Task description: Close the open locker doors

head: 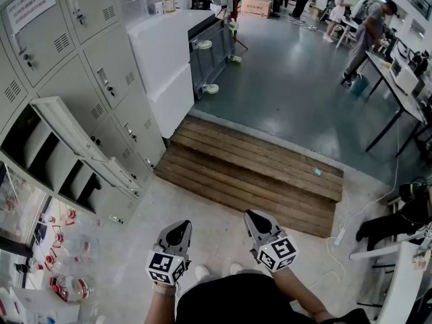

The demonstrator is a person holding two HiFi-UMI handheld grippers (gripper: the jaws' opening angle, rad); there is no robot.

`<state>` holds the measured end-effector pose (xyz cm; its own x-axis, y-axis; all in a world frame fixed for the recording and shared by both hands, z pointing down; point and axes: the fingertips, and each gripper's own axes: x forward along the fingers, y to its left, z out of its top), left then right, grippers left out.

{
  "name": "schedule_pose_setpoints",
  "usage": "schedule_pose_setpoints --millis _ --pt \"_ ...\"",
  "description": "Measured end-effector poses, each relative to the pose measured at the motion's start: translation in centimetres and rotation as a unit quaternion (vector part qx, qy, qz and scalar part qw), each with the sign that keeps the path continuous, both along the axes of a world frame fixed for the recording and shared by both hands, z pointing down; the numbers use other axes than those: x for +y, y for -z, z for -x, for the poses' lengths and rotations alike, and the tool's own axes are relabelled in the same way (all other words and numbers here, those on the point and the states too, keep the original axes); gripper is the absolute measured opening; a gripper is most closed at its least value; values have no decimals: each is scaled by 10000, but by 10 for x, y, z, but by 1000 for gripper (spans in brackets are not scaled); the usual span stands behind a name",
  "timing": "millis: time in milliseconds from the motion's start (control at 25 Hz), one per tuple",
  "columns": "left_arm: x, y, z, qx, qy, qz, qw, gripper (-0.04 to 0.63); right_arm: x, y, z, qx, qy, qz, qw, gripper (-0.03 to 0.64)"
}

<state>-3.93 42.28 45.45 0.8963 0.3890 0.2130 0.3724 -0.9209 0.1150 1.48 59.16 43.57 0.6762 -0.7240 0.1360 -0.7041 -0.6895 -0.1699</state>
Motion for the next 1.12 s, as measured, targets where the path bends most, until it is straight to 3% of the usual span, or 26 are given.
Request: schedule_pose_setpoints --millis 280,440,680,880,1120 --pt "-48 19 11 342 -42 -123 9993 18 -63 3 10 88 298 107 9995 32" --pt "-88 11 11 275 23 -1 9996 18 -106 4 9 184 468 49 9987 32" --pt "-133 -8 1 156 25 -186 9997 18 -149 -12 -7 -14 409 -58 9991 32" --pt "-158 -16 -37 98 111 -364 9992 18 -167 -19 -56 -154 280 -96 9994 32" --pt "-176 -19 -114 45 278 -474 9985 18 -185 -26 -140 -231 407 -106 9988 32"
